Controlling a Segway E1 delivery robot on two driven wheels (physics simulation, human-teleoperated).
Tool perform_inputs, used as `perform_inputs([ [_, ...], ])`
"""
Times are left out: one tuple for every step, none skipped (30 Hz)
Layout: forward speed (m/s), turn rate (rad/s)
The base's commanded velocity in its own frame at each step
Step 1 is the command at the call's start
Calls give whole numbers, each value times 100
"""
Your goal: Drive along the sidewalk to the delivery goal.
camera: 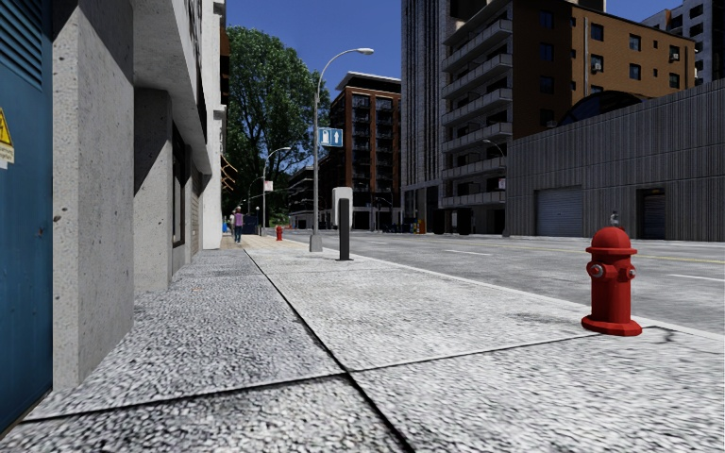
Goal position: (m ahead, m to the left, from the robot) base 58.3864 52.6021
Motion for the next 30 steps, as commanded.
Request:
perform_inputs([
  [0, 0],
  [0, 0],
  [0, 0],
  [0, 0],
  [0, 0],
  [0, 0],
  [0, 0],
  [0, 0],
  [0, 0],
  [0, 0],
  [0, 0],
  [0, 0],
  [0, 0],
  [0, 0],
  [0, 0],
  [0, 0],
  [0, 0],
  [0, 0],
  [0, 0],
  [0, 0],
  [0, 0],
  [0, 0],
  [0, 0],
  [0, 0],
  [0, 0],
  [0, 0],
  [0, 0],
  [0, 0],
  [0, 0],
  [0, 0],
])
